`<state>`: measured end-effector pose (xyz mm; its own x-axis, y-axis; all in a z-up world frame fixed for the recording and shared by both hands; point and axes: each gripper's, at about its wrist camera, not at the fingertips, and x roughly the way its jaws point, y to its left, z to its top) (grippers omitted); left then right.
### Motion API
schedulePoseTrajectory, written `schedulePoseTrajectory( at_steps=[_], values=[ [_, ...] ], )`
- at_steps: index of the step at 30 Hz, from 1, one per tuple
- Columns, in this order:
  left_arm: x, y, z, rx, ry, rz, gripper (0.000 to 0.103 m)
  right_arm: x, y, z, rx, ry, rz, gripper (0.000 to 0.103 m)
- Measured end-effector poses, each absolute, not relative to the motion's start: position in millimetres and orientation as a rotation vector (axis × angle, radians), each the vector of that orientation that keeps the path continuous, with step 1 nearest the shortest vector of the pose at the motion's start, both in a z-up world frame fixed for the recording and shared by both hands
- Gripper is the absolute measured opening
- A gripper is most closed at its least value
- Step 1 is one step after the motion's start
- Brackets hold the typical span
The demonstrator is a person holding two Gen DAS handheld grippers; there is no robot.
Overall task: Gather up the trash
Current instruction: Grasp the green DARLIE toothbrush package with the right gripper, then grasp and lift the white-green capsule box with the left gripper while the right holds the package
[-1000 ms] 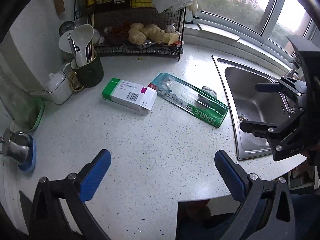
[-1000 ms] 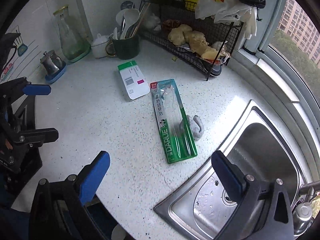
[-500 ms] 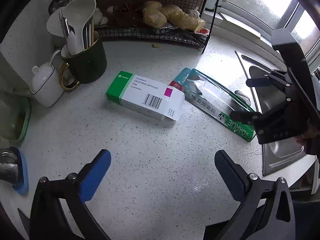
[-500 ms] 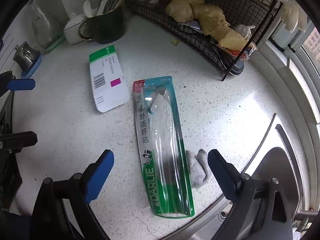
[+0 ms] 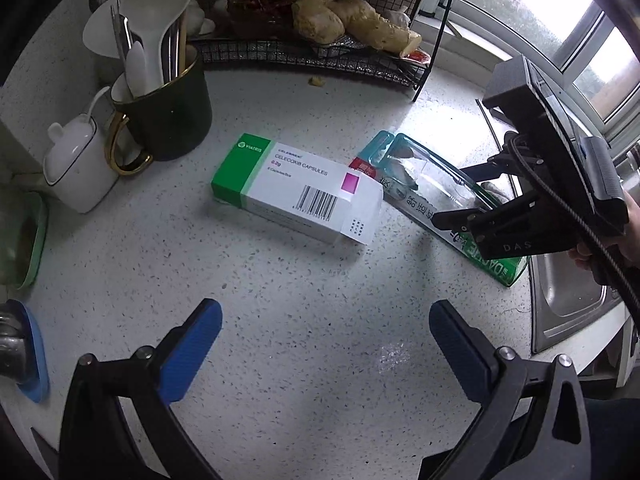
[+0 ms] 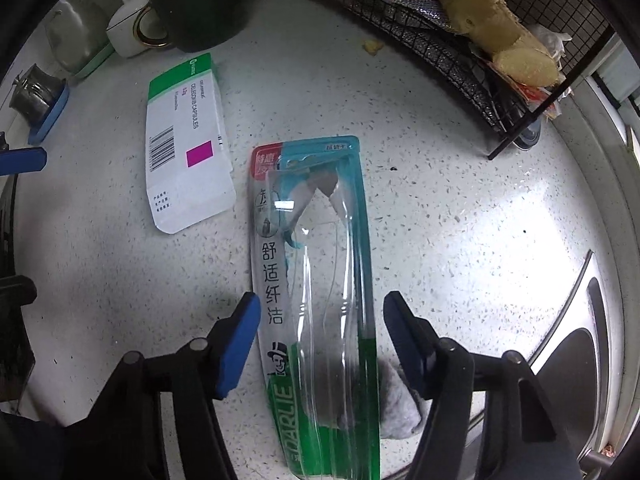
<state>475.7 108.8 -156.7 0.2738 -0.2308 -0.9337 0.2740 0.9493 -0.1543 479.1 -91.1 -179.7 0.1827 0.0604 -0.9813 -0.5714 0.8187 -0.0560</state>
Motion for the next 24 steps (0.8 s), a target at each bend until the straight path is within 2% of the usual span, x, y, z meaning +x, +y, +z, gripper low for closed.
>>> schedulePoseTrajectory(
  at_steps=[2, 5, 6, 8, 24],
  values=[
    [476, 109, -158, 0.048, 1.255, -0.336, 0.103, 479, -84, -183, -0.487, 1.323, 0.478, 0.052],
    [472, 111, -158, 0.058, 1.258, -0.332, 0.103, 479, -75, -186, -0.48, 1.322, 0.496, 0.051],
    [471, 113, -156, 0.059, 1.258, -0.334, 0.103, 478, -74, -184, -0.471, 1.322, 0.502, 0.044],
    [469, 114, -154, 0.057, 1.254, -0.34, 0.103, 474, -75, -174, -0.449, 1.287, 0.526, 0.035],
    [493, 111, -152, 0.156, 1.242, -0.328, 0.103, 421, -102, -145, -0.372, 1.26, 0.462, 0.034]
  ],
)
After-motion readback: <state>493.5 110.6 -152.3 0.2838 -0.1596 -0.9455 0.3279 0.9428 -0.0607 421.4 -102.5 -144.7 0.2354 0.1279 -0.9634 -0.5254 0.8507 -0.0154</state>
